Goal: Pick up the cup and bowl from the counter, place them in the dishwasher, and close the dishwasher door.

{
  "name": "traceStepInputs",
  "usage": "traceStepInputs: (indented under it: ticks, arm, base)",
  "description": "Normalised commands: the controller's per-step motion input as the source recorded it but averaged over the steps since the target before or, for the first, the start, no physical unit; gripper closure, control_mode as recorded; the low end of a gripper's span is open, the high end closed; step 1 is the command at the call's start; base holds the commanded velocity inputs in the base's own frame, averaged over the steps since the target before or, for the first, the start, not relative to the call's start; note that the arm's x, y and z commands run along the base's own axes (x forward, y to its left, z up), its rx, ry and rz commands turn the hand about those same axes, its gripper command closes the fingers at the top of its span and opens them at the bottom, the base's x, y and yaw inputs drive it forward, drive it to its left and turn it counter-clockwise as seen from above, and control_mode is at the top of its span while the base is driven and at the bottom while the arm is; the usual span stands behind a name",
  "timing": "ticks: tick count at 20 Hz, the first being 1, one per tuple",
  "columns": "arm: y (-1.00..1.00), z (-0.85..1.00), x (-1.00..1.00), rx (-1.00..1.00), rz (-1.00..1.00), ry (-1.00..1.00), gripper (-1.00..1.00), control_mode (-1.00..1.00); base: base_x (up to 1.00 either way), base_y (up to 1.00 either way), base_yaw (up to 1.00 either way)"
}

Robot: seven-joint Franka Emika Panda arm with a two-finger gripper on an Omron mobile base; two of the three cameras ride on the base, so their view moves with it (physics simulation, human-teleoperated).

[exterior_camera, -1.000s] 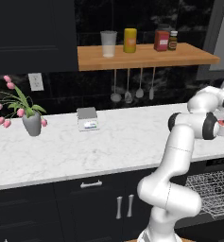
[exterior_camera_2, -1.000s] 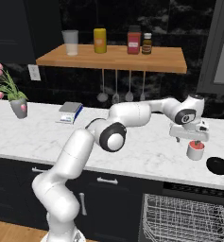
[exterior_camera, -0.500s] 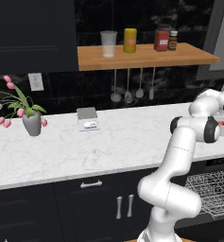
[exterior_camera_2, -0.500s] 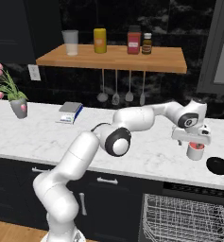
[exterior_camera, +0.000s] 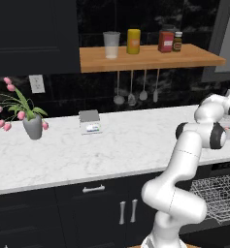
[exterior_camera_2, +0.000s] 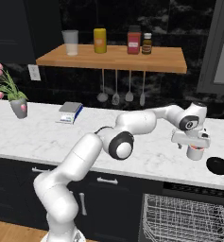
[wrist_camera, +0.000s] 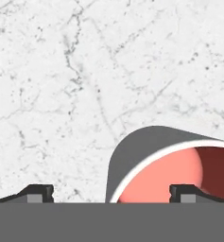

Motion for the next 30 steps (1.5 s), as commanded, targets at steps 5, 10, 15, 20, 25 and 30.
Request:
traceStepInputs:
  ticks: [5,10,15,20,25,30]
  arm:
    - [0.05,-0.23,0.0,0.02,0.02,0.05,1.0,-1.0]
    - [0.19,-0.09,-0.19,0.0,0.02,0.03,1.0,-1.0]
    - [0.48,0.0,-0.98,0.0,0.13,-0.07,1.0,-1.0]
    - [0.77,0.04,-0.93,0.0,0.18,-0.17,1.0,-1.0]
    - [0.62,0.0,-1.0,0.0,0.16,-0.2,1.0,-1.0]
    - [0.51,0.0,-1.0,0.0,0.14,-0.23,1.0,-1.0]
  base:
    - [0.0,0.0,0.0]
    - [0.0,0.0,0.0]
    - [0.0,0.0,0.0]
    - [0.0,0.0,0.0]
    - [0.0,0.0,0.0]
    - [0.0,0.0,0.0]
